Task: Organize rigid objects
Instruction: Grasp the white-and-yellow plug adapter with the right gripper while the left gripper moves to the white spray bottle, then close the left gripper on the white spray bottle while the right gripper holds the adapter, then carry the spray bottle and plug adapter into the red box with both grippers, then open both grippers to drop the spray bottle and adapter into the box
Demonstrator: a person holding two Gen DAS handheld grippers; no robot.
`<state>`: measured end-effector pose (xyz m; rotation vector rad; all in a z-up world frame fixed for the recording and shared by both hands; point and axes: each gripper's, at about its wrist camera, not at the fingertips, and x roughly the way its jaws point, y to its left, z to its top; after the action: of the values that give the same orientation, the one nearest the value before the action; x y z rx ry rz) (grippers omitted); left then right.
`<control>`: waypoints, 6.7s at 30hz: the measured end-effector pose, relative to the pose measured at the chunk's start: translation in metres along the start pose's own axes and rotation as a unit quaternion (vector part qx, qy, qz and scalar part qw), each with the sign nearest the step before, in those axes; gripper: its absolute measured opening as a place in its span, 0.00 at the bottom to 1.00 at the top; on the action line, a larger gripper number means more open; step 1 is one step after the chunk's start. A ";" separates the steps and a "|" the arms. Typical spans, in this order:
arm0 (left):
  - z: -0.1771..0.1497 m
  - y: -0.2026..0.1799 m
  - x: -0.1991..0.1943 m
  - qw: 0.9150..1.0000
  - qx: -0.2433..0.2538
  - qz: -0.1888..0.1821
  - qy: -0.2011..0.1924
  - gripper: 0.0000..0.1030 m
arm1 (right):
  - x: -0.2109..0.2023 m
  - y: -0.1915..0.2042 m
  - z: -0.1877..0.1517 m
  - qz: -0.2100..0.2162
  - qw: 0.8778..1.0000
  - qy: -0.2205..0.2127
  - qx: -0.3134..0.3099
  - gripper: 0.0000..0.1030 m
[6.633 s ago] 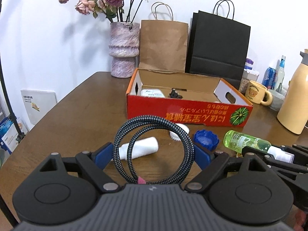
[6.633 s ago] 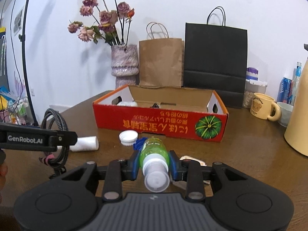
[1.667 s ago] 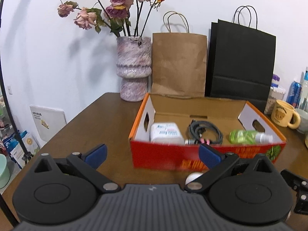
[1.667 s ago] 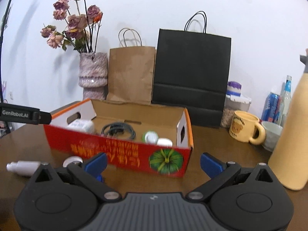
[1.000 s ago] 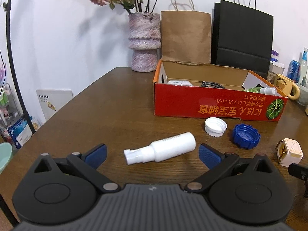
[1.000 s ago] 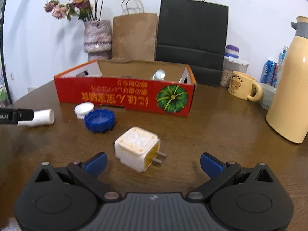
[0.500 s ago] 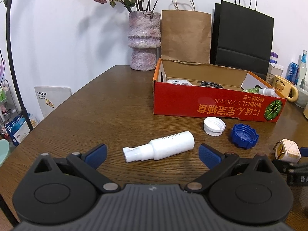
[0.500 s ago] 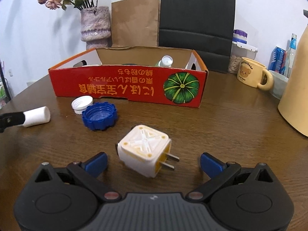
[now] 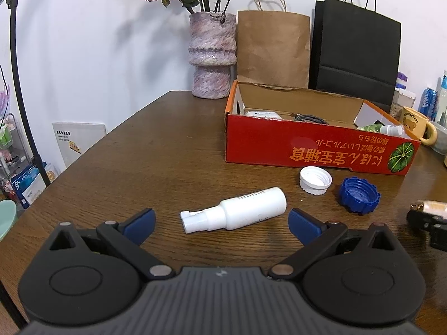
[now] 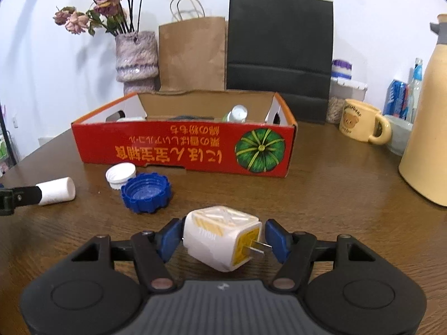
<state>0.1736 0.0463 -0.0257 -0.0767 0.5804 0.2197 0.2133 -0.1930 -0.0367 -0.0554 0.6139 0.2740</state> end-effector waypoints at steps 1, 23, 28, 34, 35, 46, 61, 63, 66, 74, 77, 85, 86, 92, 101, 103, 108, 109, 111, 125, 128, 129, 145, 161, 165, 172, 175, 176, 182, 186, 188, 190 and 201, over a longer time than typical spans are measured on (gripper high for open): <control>0.000 -0.001 0.001 1.000 0.001 0.004 0.001 1.00 | -0.002 0.000 0.000 -0.003 1.000 -0.005 -0.001 0.63; 0.018 -0.038 0.042 0.994 -0.039 0.094 0.032 1.00 | -0.010 0.005 0.000 -0.012 0.999 -0.031 -0.016 0.62; 0.019 -0.041 0.047 0.993 -0.042 0.105 0.038 1.00 | -0.010 0.005 0.000 -0.012 0.999 -0.030 -0.014 0.62; 0.017 -0.030 0.057 0.991 -0.067 0.095 0.068 1.00 | -0.010 0.004 0.000 -0.014 0.999 -0.031 -0.013 0.62; 0.017 -0.027 0.058 0.991 -0.071 0.092 0.068 0.98 | -0.011 0.004 0.000 -0.015 0.999 -0.031 -0.012 0.62; 0.016 -0.018 0.051 0.993 -0.074 0.070 0.060 0.97 | -0.013 0.001 0.000 -0.016 0.999 -0.037 -0.005 0.62; 0.016 -0.029 0.029 0.998 -0.039 0.052 0.016 0.97 | -0.019 0.002 0.000 -0.019 0.998 -0.054 -0.008 0.62; 0.016 -0.031 0.025 0.998 -0.035 0.046 0.008 0.97 | -0.020 0.002 -0.001 -0.019 0.998 -0.059 -0.010 0.62; 0.016 -0.033 0.018 0.999 -0.033 0.038 0.000 0.97 | -0.023 0.003 0.000 -0.016 0.998 -0.066 -0.010 0.62; 0.019 -0.041 -0.003 0.999 -0.023 0.002 -0.024 0.97 | -0.031 0.009 0.006 -0.015 0.996 -0.088 -0.006 0.62; 0.021 -0.043 -0.009 0.999 -0.019 -0.009 -0.034 0.97 | -0.033 0.010 0.010 -0.016 0.996 -0.092 -0.002 0.62; 0.037 -0.047 -0.018 0.998 -0.016 -0.028 -0.046 0.97 | -0.036 0.014 0.025 -0.009 0.994 -0.108 -0.004 0.62; 0.039 -0.048 -0.019 0.998 -0.015 -0.029 -0.049 0.97 | -0.036 0.014 0.027 -0.007 0.994 -0.109 -0.003 0.62; 0.056 -0.053 -0.021 0.997 -0.008 -0.035 -0.064 0.97 | -0.034 0.012 0.041 0.003 0.994 -0.113 0.005 0.62; 0.085 -0.057 -0.020 0.995 -0.021 -0.037 -0.086 0.97 | -0.032 0.013 0.074 0.005 0.990 -0.141 0.003 0.62; 0.091 -0.057 -0.017 0.995 -0.028 -0.039 -0.086 0.97 | -0.029 0.013 0.080 0.006 0.989 -0.144 0.006 0.62; 0.104 -0.057 -0.010 0.994 -0.041 -0.039 -0.092 0.97 | -0.018 0.009 0.092 0.007 0.989 -0.147 0.017 0.62; 0.106 -0.058 -0.008 0.994 -0.043 -0.039 -0.094 0.97 | -0.015 0.008 0.095 0.007 0.989 -0.148 0.020 0.62; 0.110 -0.059 -0.002 0.994 -0.046 -0.037 -0.095 0.97 | -0.009 0.008 0.098 0.005 0.988 -0.151 0.021 0.62; 0.133 -0.058 0.040 0.994 -0.046 -0.023 -0.098 0.97 | 0.035 0.000 0.123 0.009 0.988 -0.151 0.023 0.62; 0.138 -0.056 0.051 0.994 -0.041 -0.022 -0.099 0.97 | 0.045 -0.004 0.127 0.016 0.989 -0.148 0.023 0.62; 0.139 -0.055 0.054 0.994 -0.039 -0.021 -0.098 0.97 | 0.048 -0.005 0.128 0.017 0.989 -0.147 0.023 0.62; 0.161 -0.051 0.115 0.996 -0.007 -0.012 -0.089 0.97 | 0.106 -0.031 0.152 0.030 0.992 -0.125 0.015 0.62; 0.158 -0.061 0.154 0.997 0.032 -0.017 -0.071 0.97 | 0.146 -0.019 0.157 0.046 0.994 -0.093 -0.014 0.62; 0.154 -0.063 0.156 0.997 0.039 -0.018 -0.069 0.97 | 0.150 -0.017 0.152 0.046 0.995 -0.086 -0.019 0.62; 0.153 -0.060 0.154 0.997 0.037 -0.013 -0.073 0.97 | 0.150 -0.017 0.148 0.044 0.996 -0.081 -0.020 0.62; 0.153 -0.060 0.154 0.997 0.037 -0.013 -0.073 0.98 | 0.151 -0.017 0.147 0.045 0.996 -0.075 -0.018 0.63; 0.153 -0.059 0.154 0.997 0.037 -0.011 -0.074 1.00 | 0.152 -0.017 0.147 0.045 0.996 -0.074 -0.016 0.62; 0.154 -0.053 0.154 0.997 0.024 -0.014 -0.077 1.00 | 0.143 -0.018 0.148 0.033 0.994 -0.102 -0.013 0.92; 0.154 -0.052 0.155 0.997 0.022 -0.011 -0.076 1.00 | 0.143 -0.019 0.149 0.029 0.994 -0.104 -0.007 0.96; 0.154 -0.052 0.154 0.997 0.022 -0.012 -0.076 1.00 | 0.142 -0.019 0.149 0.027 0.994 -0.105 -0.008 0.97; 0.154 -0.052 0.154 0.997 0.021 -0.012 -0.077 1.00 | 0.141 -0.019 0.148 0.027 0.994 -0.108 -0.007 0.97; 0.150 -0.048 0.142 0.996 0.009 -0.015 -0.091 1.00 | 0.132 -0.016 0.143 0.025 0.992 -0.121 -0.011 1.00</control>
<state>0.3798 0.0459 0.0215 -0.0480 0.4000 0.1904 0.4012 -0.1585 0.0038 -0.0268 0.3725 0.3301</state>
